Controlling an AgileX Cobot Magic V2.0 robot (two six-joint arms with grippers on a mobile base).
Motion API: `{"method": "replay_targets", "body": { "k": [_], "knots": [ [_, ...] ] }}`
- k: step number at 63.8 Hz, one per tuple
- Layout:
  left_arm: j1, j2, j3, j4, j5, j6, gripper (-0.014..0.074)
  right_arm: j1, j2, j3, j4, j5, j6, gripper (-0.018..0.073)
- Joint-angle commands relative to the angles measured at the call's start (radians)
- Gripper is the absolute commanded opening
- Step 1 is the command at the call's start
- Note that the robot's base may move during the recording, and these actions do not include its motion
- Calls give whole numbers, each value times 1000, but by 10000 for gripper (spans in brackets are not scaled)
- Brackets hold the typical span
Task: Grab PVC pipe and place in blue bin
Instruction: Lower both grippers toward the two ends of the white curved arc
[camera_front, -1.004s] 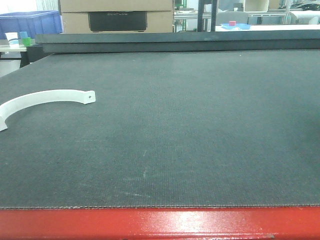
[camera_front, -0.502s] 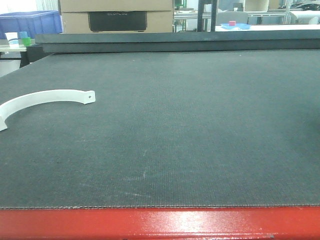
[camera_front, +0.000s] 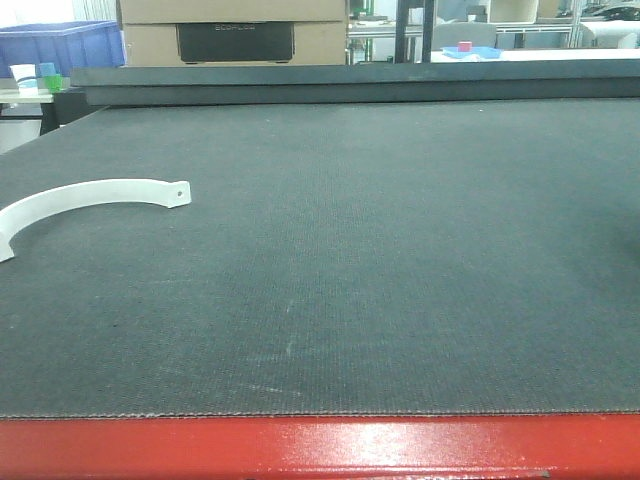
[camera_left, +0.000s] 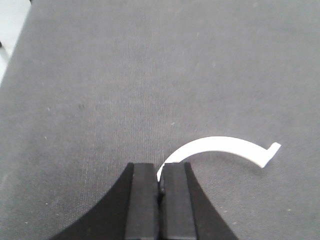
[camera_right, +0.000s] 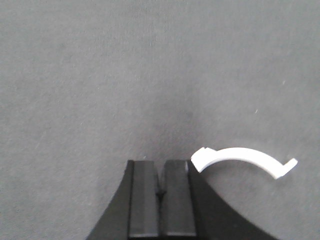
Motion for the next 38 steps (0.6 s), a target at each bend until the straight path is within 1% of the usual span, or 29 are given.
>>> {"method": "replay_targets", "body": {
  "k": [1,7,12,17,23,26,30,35,38],
  "knots": [
    [3,25,-7,2,-32,-2,-111,-2,6,-8,-20,-35,-20,-146],
    [3,41,-7,2,-44,-2,-111,-2,28,-8,-20,-32,-20,-78],
    [3,47,-11,3,-47,-2,-111,-2,59,-8,-20,-25,-20,26],
    [3,57,-23,10,-47,-2,-111,-2,94,-8,-20,1,-20,158],
    [3,66,-40,19,-48,-2,-111,-2,143,-8,-20,24,-20,262],
    [3,72,-47,18,-48,-2,-106,-2,164,-8,-20,29,-20,282],
    [3,76,-55,18,-46,-2,-71,-2,193,-8,-20,39,-20,276],
    [3,80,-55,20,-60,-2,7,-2,220,-8,-20,52,-20,267],
    [3,87,-55,20,-67,-2,73,-2,241,-8,-20,55,-20,265]
  ]
}}
